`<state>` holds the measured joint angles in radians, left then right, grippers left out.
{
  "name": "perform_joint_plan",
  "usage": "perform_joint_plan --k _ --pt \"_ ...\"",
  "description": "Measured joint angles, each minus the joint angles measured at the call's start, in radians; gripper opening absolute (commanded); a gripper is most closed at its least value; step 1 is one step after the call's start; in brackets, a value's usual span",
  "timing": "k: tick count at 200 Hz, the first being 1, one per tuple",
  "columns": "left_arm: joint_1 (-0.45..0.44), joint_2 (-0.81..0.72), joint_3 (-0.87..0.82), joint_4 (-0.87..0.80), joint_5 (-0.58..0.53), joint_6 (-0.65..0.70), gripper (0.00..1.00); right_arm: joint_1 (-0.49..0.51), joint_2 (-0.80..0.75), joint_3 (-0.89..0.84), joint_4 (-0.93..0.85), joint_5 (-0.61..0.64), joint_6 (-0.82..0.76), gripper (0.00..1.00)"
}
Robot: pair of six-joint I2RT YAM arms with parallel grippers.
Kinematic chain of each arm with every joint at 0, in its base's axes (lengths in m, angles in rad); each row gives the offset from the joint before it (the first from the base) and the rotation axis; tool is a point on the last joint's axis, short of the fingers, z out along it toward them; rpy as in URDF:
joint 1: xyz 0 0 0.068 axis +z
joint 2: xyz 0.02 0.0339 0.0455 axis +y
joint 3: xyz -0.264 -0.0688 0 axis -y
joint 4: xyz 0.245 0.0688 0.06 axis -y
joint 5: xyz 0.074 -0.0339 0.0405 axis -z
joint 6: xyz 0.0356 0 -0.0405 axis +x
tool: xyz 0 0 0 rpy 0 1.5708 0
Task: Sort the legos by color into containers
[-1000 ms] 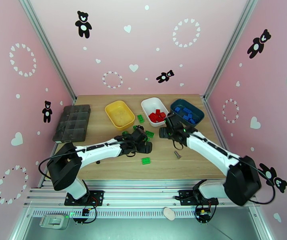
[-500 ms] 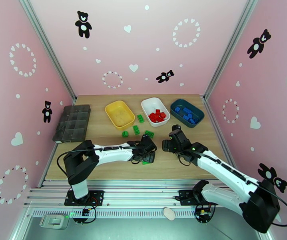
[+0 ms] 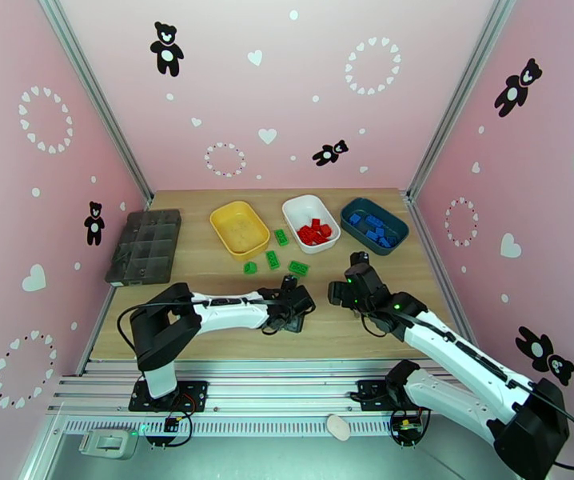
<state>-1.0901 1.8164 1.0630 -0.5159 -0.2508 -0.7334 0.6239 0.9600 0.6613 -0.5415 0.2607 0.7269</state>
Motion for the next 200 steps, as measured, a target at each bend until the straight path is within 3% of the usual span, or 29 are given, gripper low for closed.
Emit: perform_joint_plan --k 58,108,200 --pt "-0.012 -0.057 -0.058 -0.019 0.0 -0.029 0.67 0.035 0.048 -0.011 0.036 -0.013 0.014 0.82" --pt "-0.013 -0.094 -0.086 -0.023 -0.001 -0.041 0.48 0.061 0.109 -0.011 0.071 -0.019 0.025 0.8" --pt "0.023 -0.223 -0.097 -0.015 0.0 -0.012 0.45 0.108 0.218 -0.01 0.168 -0.126 0.026 0.79"
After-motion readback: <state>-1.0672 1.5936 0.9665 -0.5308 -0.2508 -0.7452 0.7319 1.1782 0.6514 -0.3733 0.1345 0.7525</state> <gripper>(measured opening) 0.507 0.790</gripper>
